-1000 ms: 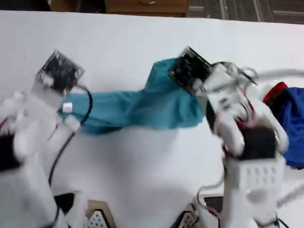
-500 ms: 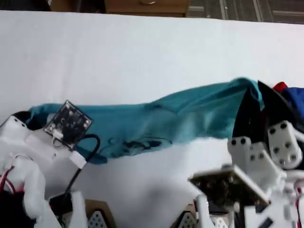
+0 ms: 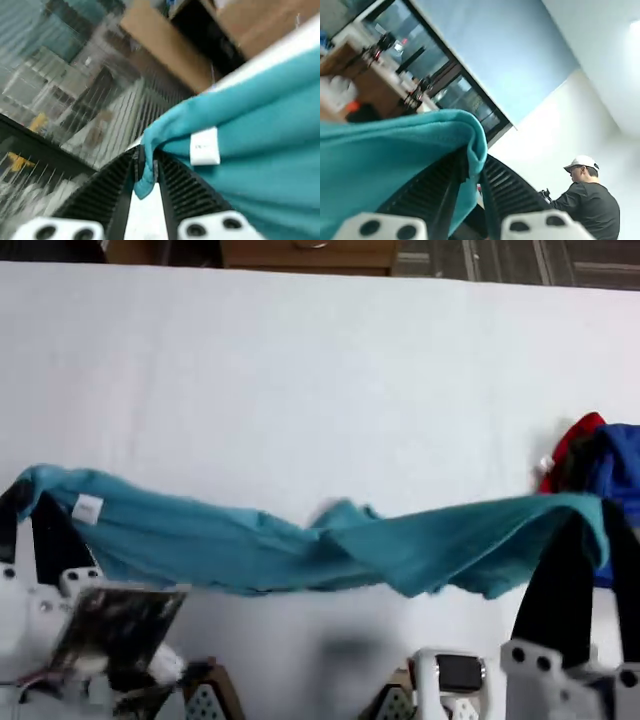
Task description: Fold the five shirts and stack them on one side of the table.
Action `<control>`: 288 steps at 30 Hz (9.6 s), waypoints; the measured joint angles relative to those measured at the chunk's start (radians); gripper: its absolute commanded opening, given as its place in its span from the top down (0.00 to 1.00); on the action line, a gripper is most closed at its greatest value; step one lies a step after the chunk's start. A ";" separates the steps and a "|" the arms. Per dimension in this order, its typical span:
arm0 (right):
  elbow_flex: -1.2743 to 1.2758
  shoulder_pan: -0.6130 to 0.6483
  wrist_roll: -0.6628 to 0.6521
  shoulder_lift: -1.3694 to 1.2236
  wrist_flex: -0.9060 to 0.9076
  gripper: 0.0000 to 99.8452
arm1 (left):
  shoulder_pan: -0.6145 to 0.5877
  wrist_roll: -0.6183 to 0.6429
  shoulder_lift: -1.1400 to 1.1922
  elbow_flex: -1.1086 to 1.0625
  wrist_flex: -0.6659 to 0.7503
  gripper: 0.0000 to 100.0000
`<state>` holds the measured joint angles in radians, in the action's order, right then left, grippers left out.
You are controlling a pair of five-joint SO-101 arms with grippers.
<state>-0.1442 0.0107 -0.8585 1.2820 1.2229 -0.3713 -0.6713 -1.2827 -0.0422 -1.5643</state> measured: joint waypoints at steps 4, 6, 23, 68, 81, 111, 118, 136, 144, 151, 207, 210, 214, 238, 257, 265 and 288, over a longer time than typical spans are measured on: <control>-0.118 0.000 0.101 -0.158 -0.017 0.98 | 0.080 0.121 0.153 0.192 -0.009 0.98; -0.213 0.000 0.140 -0.256 0.003 0.98 | 0.126 0.163 0.249 0.313 -0.029 0.98; -0.953 0.000 0.170 -0.615 0.388 0.98 | 0.212 0.204 0.529 0.756 -0.206 0.98; -0.884 0.002 0.193 -0.661 0.430 0.98 | 0.086 0.166 0.112 -0.109 0.052 0.98; -0.262 0.052 0.193 -0.809 0.172 0.98 | 0.087 0.100 0.614 -0.210 0.344 0.98; -0.068 0.034 0.112 -1.171 -0.186 0.98 | 0.115 -0.051 1.590 0.717 0.028 0.98; -0.250 0.008 0.123 -1.315 -0.137 0.98 | 0.133 -0.051 1.720 0.850 -0.034 0.98; -0.473 0.089 0.201 -1.316 0.497 0.98 | 0.107 -0.071 1.544 0.605 -0.206 0.98; -0.207 0.098 0.201 -1.131 0.528 0.98 | 0.106 -0.110 1.366 0.252 -0.206 0.98; 0.269 0.106 0.158 -0.809 0.427 0.98 | 0.106 -0.143 1.238 0.049 -0.206 0.98; 0.970 0.078 0.015 -0.207 0.080 0.89 | -0.072 -0.213 1.165 -0.075 -0.187 0.79; 1.045 0.078 0.054 -0.311 -0.091 0.96 | 0.026 -0.104 1.281 -0.087 -0.114 0.93; 1.099 0.095 0.075 -0.508 -0.330 0.98 | 0.152 -0.005 1.447 -0.087 0.000 0.96; 0.525 0.028 0.077 -1.527 -0.466 0.98 | 0.041 -0.138 2.216 0.779 -0.204 0.95; 0.238 0.095 0.077 -1.384 0.080 0.98 | 0.049 -0.104 2.062 0.773 -0.207 0.95; 0.690 0.281 0.058 -1.068 0.104 0.74 | 0.052 -0.126 1.763 0.342 -0.172 0.95; 1.026 0.384 0.037 -0.979 -0.135 0.81 | 0.052 0.026 1.695 -0.078 0.186 0.95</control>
<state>0.8823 0.3943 -0.8216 0.3030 1.0879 -0.3191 -0.6452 0.4127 -0.1204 -1.3786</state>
